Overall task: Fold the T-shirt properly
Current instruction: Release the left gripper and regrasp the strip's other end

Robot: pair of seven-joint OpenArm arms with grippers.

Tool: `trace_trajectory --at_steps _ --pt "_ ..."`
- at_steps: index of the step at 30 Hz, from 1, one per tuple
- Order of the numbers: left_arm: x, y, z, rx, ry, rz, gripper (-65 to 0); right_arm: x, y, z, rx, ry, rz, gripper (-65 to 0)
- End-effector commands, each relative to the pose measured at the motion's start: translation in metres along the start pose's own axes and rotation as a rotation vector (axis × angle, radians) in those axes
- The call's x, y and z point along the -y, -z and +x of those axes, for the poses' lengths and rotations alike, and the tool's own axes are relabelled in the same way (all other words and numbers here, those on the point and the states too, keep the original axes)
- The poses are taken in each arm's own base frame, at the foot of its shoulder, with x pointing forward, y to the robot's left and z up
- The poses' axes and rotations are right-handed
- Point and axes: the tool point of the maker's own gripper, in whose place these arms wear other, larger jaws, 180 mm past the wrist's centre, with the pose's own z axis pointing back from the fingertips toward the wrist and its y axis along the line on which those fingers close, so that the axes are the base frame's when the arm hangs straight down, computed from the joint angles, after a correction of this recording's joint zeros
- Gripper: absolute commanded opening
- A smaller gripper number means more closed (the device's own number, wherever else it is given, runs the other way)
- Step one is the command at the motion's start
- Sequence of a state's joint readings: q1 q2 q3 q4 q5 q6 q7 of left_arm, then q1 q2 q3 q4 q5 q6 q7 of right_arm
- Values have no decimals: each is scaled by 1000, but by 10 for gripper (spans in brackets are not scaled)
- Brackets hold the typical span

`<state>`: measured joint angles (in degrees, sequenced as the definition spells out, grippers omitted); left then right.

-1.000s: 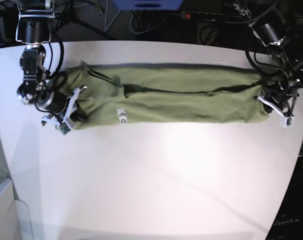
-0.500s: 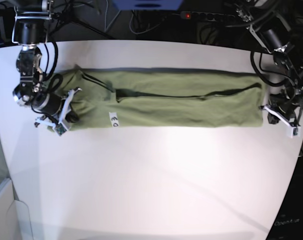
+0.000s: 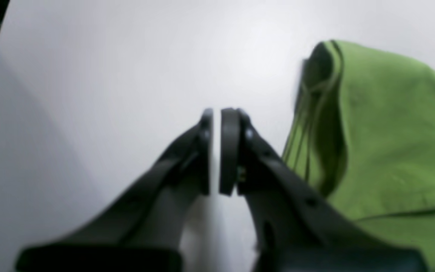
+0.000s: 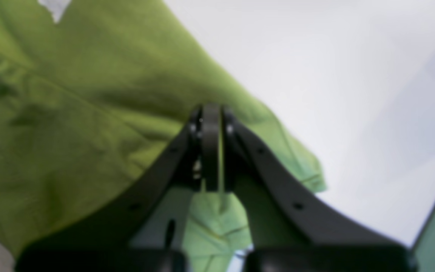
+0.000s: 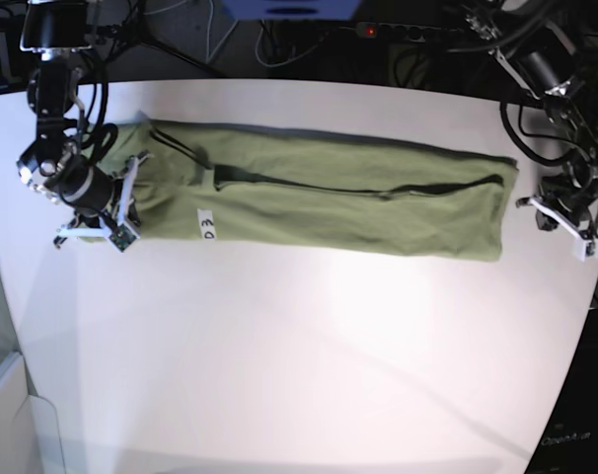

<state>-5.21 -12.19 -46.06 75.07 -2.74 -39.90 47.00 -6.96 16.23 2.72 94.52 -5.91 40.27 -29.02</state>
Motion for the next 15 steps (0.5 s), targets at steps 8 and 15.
trace_trajectory --at_steps 8,15 --pt "-10 -7 1 16 12 20 -615 7 -23 5 -35 -50 -51 -641" --pt "-8 -8 -13 -12 10 17 -614 -6 -24 -10 -63 -41 -20 -649"
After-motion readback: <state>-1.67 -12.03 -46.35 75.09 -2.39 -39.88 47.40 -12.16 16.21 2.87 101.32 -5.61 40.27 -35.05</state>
